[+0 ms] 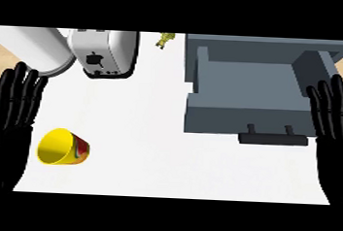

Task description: Pick up the cup, place it into the drawer and close the drawer

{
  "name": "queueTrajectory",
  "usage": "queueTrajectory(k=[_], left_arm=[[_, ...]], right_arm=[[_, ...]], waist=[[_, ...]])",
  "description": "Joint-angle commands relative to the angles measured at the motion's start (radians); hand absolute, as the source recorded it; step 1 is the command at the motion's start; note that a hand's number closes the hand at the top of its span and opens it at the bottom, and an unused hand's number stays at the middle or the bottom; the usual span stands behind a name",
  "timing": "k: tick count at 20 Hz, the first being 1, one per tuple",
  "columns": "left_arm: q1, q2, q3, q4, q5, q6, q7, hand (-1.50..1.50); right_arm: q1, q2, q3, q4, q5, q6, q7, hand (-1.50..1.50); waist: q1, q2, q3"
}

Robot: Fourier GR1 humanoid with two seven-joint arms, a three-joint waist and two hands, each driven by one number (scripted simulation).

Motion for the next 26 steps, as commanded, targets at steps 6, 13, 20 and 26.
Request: queueTrajectory(k=[6, 13, 20, 26], left_arm=[[0.107, 0.208, 0.200, 0.001, 0.475, -0.410, -0.117, -1.50], [0.052, 0.224, 0.295, 0.278, 0.688, -0.407, 0.049, -1.50], [0.042, 0.236, 0.329, 0.501, 0.558, -0.527, -0.045, -1.50], [-0.028, 0.245, 0.359, 0.784, 0.404, -0.621, -0.239, -1.50]], right_arm=[[-0.010, -0.020, -0.044, -0.009, -0.008, 0.007, -0.022, -1.50], [-0.113, -0.096, -0.028, 0.092, -0.070, 0.115, 0.122, -1.50], [-0.156, -0.059, -0.036, 0.261, -0.044, 0.121, 0.005, -1.50], [-0.206, -0.112, -0.108, 0.241, -0.099, 0.163, 0.034, -1.50]], waist=[[0.023, -0.031, -0.003], [0.006, -0.025, -0.001], [0.006, -0.025, -0.001], [0.002, -0.024, -0.001]])
